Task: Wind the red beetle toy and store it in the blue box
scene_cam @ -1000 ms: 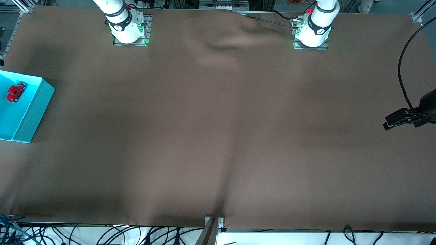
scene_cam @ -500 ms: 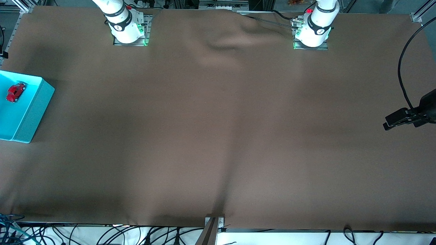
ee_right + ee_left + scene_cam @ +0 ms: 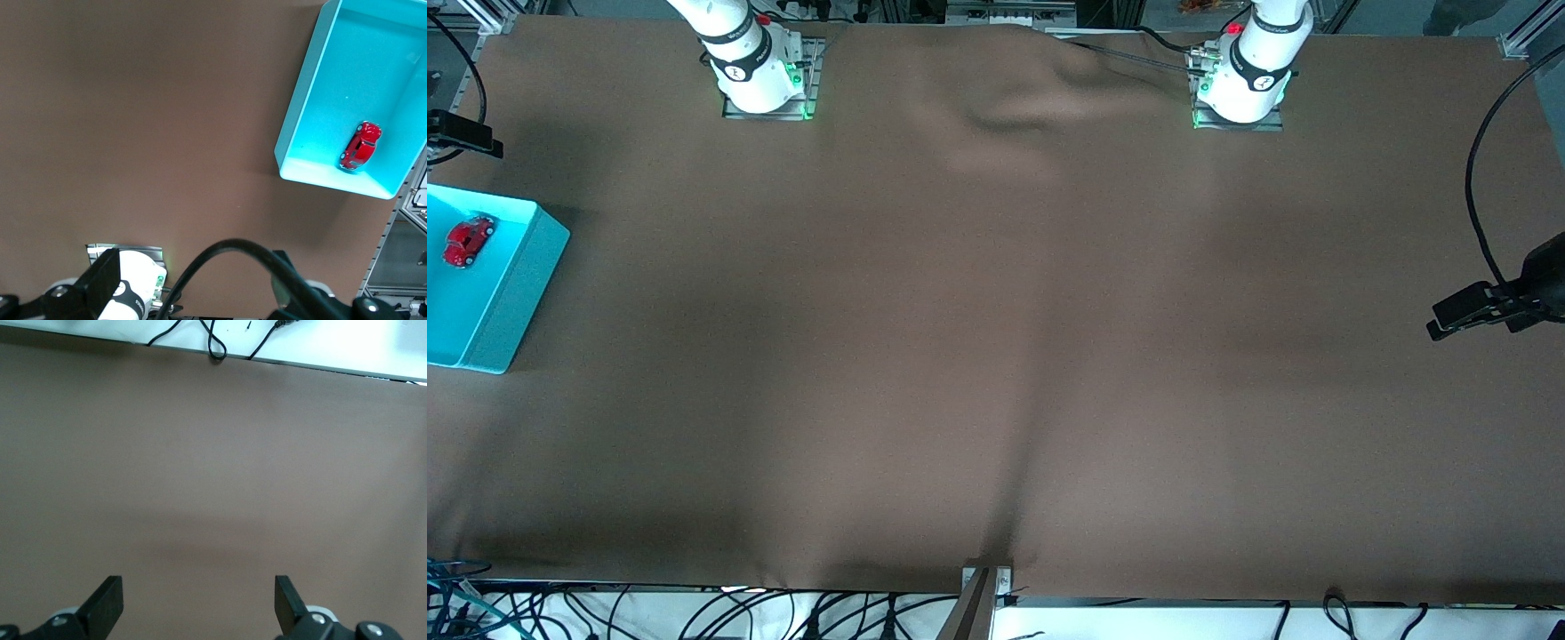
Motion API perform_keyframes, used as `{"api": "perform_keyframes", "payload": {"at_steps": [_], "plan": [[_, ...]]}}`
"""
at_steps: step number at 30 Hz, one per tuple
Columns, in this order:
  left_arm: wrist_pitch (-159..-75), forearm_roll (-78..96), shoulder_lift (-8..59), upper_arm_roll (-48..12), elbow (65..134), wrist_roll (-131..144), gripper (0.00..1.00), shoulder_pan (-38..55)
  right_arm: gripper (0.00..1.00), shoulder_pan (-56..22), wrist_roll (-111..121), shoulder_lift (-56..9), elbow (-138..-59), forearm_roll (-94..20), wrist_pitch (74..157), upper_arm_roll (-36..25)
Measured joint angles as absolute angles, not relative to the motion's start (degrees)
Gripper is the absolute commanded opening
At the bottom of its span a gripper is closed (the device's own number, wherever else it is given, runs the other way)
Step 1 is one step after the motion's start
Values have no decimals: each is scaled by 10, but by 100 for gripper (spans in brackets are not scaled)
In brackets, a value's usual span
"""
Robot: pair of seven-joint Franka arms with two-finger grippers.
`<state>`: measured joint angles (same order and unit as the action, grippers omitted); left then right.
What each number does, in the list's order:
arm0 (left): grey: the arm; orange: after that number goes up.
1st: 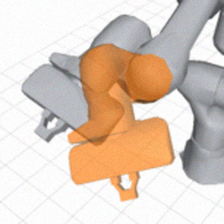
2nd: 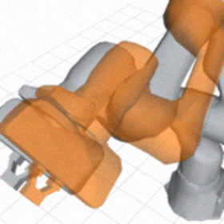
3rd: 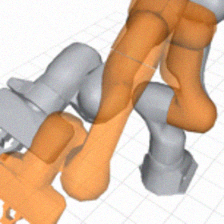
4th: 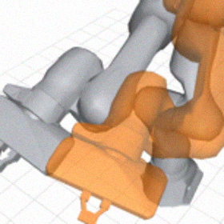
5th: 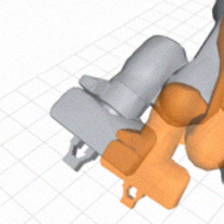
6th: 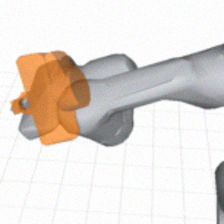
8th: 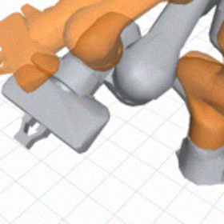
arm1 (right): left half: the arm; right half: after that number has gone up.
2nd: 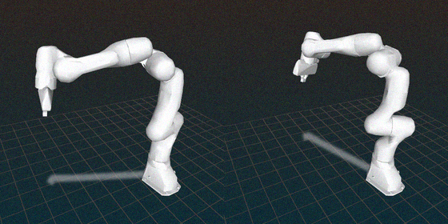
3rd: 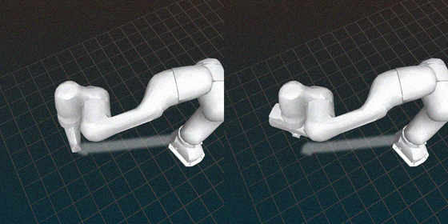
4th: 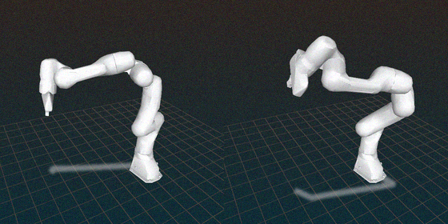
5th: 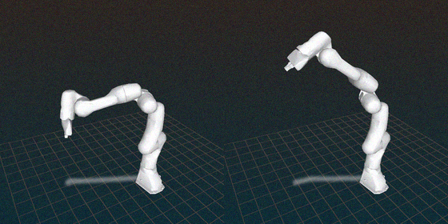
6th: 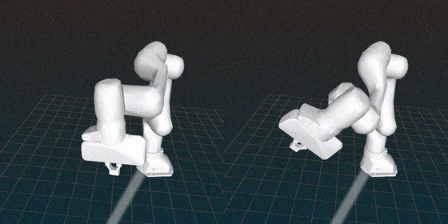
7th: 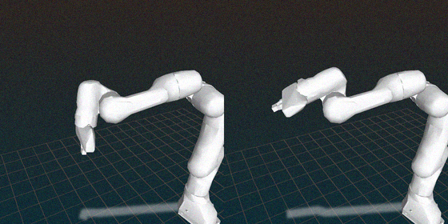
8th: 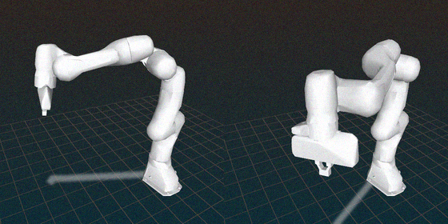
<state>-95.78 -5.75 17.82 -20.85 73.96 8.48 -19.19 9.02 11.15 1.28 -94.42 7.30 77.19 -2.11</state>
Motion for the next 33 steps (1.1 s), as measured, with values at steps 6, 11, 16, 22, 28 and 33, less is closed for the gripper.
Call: {"api": "perform_keyframes", "payload": {"at_steps": [6, 11, 16, 22, 28, 33], "plan": [[-958, -57, 178, -208, 740, 85, 100, -192, 100, 80, 61, 13, -938, 73, 765, 7], [-958, -57, 178, -208, 740, 85, 100, -192, 100, 72, 29, 13, -936, 73, 763, 24], [-958, -57, 178, -208, 740, 85, 100, -192, 100, 61, 2, 15, -936, 62, 762, 30], [-958, -57, 178, -208, 740, 85, 100, -192, 100, 53, -27, 19, -936, 35, 762, 37], [-958, -57, 178, -208, 740, 85, 100, -192, 100, 46, -45, 24, -936, 3, 763, 42], [-958, -57, 178, -208, 740, 85, 100, -192, 100, 43, -49, 26, -936, -7, 773, 43]]}}
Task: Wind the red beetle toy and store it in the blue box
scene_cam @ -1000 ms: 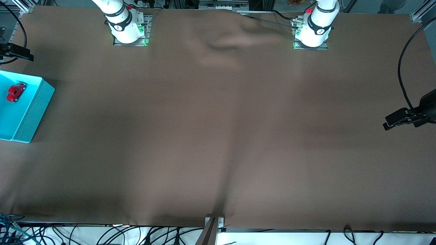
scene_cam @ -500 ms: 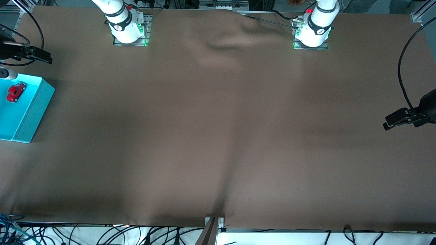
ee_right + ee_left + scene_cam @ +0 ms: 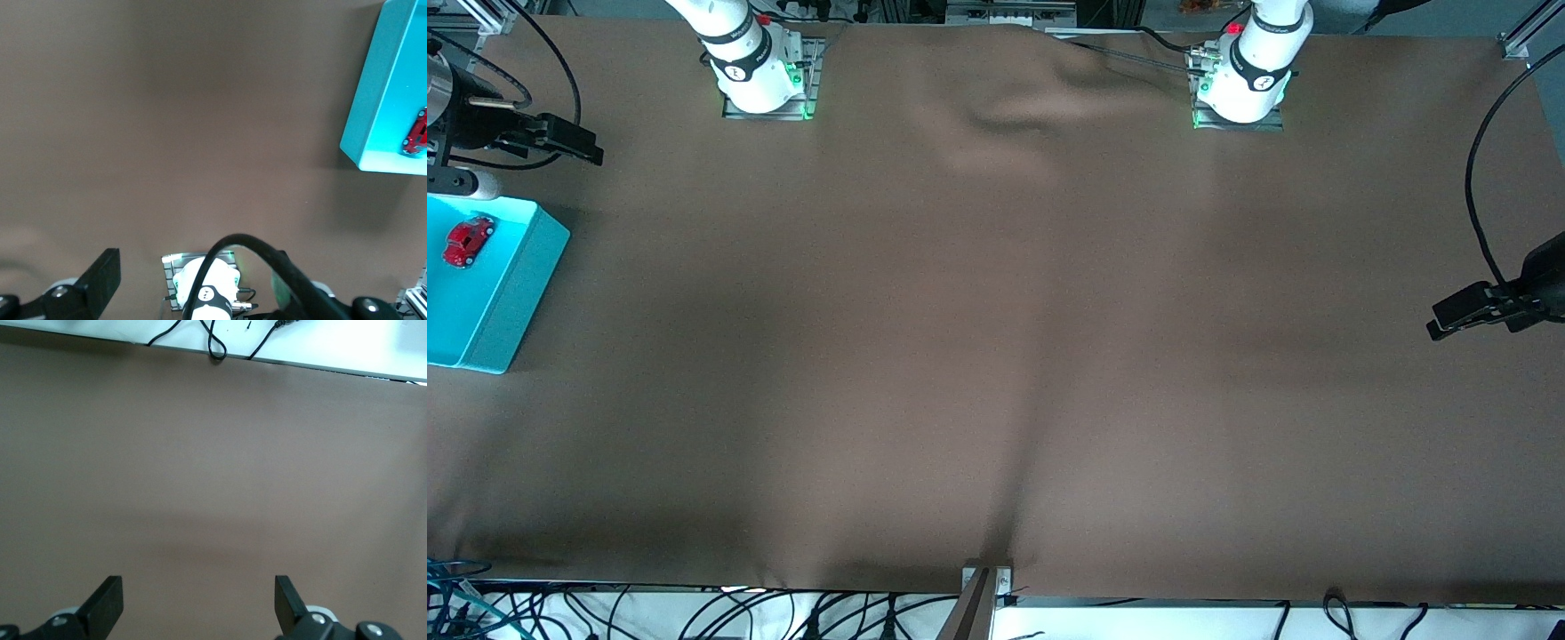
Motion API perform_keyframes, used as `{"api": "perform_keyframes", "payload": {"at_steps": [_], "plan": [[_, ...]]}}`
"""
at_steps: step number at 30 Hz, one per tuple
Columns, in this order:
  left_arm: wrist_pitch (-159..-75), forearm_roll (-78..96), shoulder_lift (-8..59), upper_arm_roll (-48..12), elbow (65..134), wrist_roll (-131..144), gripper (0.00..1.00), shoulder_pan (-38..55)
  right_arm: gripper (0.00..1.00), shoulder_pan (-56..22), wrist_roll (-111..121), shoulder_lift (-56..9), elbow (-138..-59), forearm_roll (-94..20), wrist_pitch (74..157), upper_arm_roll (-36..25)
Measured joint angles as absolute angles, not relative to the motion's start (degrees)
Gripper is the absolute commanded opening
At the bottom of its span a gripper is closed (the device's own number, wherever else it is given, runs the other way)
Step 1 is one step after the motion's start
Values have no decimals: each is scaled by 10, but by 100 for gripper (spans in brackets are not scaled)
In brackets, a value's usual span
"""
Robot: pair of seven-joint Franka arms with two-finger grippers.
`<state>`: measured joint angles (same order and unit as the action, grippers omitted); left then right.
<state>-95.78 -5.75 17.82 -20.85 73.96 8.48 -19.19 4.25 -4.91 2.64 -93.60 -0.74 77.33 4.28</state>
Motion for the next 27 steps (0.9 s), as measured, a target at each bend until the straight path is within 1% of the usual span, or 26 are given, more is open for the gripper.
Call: {"api": "perform_keyframes", "payload": {"at_steps": [12, 27], "plan": [[-958, -57, 178, -208, 740, 85, 100, -192, 100, 32, -54, 20, -957, -11, 873, 62], [-958, -57, 178, -208, 740, 85, 100, -192, 100, 31, -55, 19, -962, -8, 885, 68]]}}
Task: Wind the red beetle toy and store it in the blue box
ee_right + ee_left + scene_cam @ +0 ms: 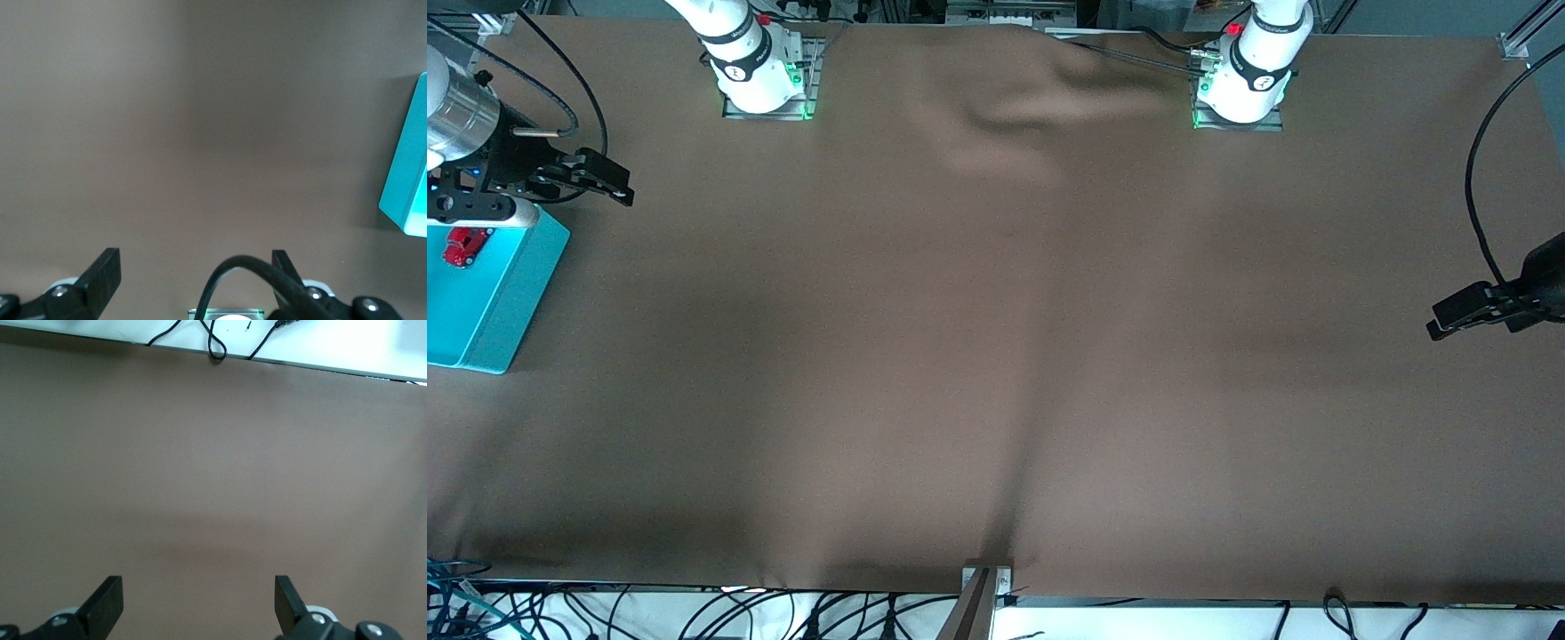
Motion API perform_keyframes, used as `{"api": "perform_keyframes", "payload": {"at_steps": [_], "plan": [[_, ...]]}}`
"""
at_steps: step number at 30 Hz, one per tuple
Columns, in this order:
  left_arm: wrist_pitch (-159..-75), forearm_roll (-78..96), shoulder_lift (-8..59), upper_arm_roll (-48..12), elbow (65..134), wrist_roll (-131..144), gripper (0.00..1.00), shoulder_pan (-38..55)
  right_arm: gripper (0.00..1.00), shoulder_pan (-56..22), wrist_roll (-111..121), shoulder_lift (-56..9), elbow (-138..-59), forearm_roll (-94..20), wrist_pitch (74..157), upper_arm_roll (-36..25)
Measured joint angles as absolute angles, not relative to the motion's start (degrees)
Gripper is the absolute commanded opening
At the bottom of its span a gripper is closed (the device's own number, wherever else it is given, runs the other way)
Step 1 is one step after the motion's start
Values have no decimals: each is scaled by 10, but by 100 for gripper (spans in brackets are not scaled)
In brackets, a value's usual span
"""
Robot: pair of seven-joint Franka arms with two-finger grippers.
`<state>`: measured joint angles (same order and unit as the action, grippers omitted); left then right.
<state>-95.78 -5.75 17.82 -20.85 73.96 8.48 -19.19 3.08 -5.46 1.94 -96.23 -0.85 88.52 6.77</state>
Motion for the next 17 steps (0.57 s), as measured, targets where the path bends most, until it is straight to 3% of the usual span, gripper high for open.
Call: {"api": "perform_keyframes", "payload": {"at_steps": [17], "plan": [[-958, -57, 178, -208, 740, 85, 100, -192, 100, 35, -24, 20, -962, 2, 866, 53]]}}
